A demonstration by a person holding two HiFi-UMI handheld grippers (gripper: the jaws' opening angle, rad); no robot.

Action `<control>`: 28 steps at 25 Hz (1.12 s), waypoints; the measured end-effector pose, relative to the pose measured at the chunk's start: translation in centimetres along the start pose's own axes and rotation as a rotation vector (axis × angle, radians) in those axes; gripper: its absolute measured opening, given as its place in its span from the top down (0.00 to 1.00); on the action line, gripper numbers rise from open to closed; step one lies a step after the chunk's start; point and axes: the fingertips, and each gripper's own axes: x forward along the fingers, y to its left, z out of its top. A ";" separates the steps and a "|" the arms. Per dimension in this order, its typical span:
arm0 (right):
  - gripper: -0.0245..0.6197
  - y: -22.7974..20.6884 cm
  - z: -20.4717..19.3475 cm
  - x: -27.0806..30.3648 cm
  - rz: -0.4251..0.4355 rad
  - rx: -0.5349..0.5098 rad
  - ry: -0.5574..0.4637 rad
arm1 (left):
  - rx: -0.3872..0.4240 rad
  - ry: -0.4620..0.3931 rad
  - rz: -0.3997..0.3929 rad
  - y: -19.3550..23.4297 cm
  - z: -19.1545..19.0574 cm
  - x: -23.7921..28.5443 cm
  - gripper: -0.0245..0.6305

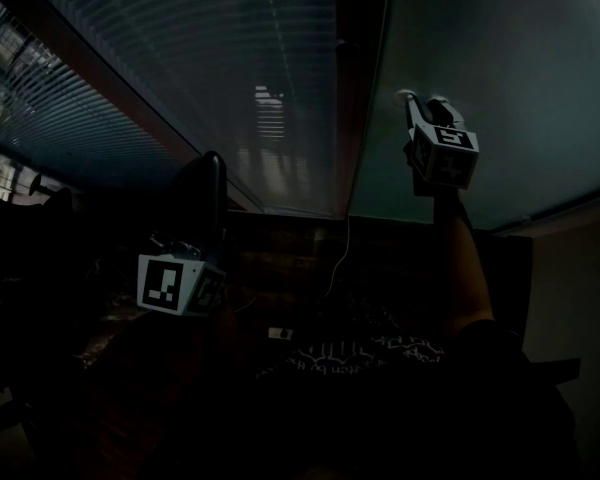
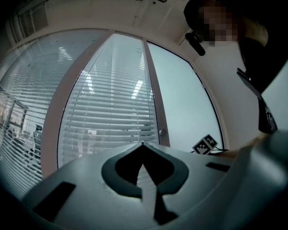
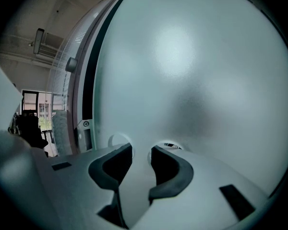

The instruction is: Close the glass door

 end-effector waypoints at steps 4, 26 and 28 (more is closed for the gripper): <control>0.78 0.0 -0.2 0.0 -0.007 -0.002 0.006 | -0.002 0.003 0.000 -0.1 -0.1 -0.1 0.96; 0.90 2.9 4.1 -9.2 0.002 0.039 -0.186 | -0.011 -0.001 -0.058 -1.2 0.6 0.8 0.96; 0.94 2.8 5.9 -10.7 0.026 0.046 -0.252 | -0.010 -0.003 -0.063 -1.7 0.6 0.9 0.96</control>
